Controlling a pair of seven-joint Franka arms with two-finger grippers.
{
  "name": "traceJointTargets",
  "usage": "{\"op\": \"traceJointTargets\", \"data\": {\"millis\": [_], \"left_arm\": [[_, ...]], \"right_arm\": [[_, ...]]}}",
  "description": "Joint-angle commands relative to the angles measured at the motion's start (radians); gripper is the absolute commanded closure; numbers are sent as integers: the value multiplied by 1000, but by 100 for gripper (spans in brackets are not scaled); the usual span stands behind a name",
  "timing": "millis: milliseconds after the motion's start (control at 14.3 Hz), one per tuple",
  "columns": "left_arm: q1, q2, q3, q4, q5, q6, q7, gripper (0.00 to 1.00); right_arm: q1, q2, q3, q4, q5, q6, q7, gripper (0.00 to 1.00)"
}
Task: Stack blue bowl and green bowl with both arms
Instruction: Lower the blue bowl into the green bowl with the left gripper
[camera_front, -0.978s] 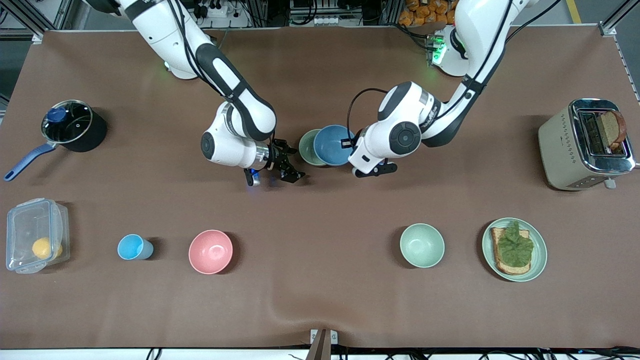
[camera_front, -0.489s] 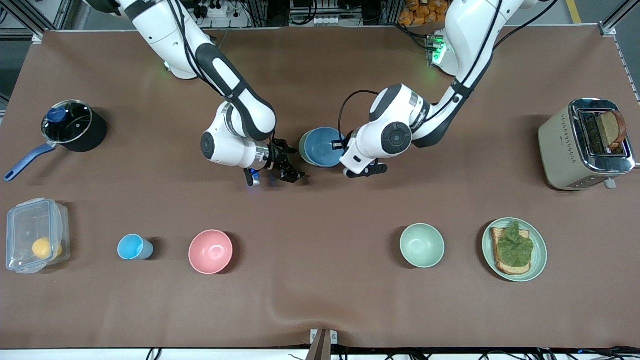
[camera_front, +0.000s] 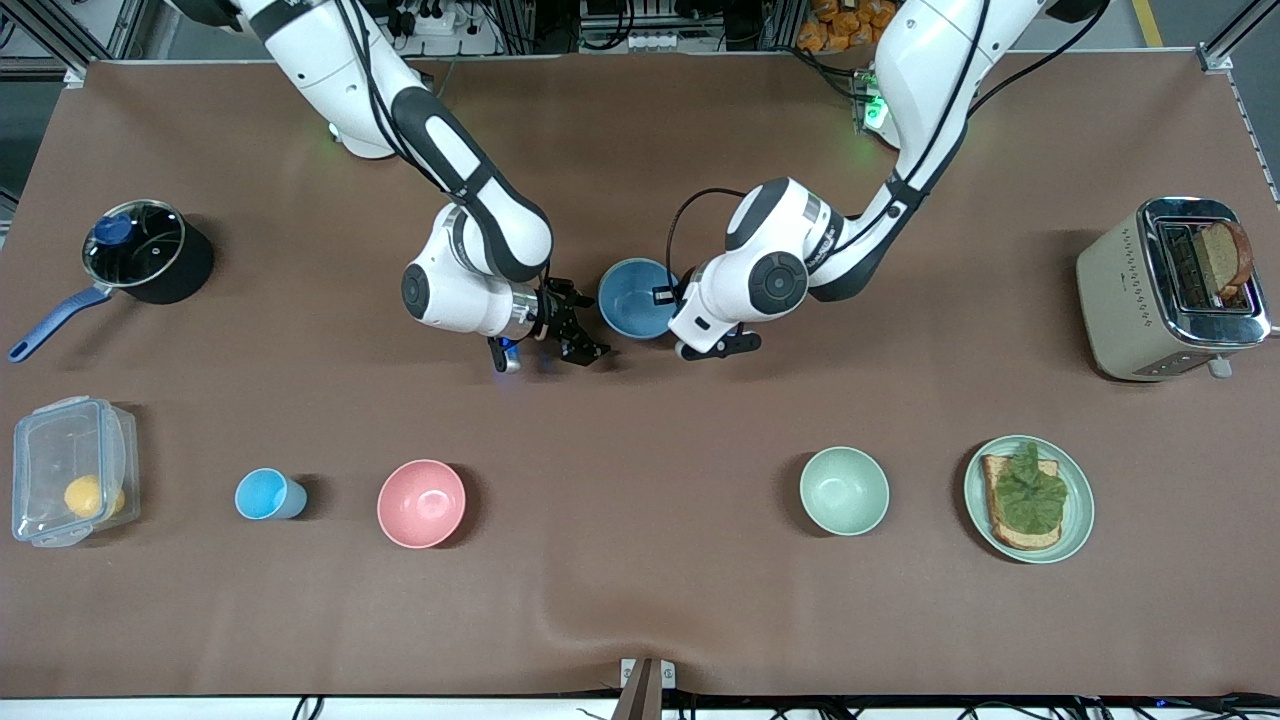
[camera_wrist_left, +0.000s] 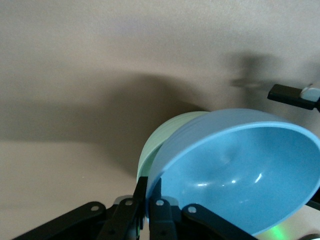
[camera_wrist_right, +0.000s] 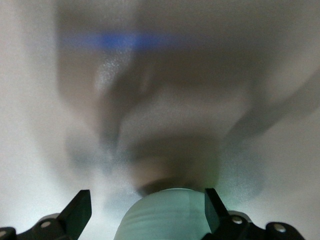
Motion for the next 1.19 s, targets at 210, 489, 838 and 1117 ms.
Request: {"op": "traceJointTargets", "data": {"millis": [210,489,838,1117], "left_arm": [[-35,26,9,16,-23,15,-29,100],[-37,39,9,16,-20,24,-30,95],[-41,39,9,16,-18,24,-53,76],[-41,37,9,16,-15,24,-70,2]], "right_arm": [[3,13,0,15,26,8,-33,0],[0,15,0,15,31,8,-44,0],[-2,15,0,14,32,7,-46,0],[-2,15,0,14,32,7,-46,0]]}}
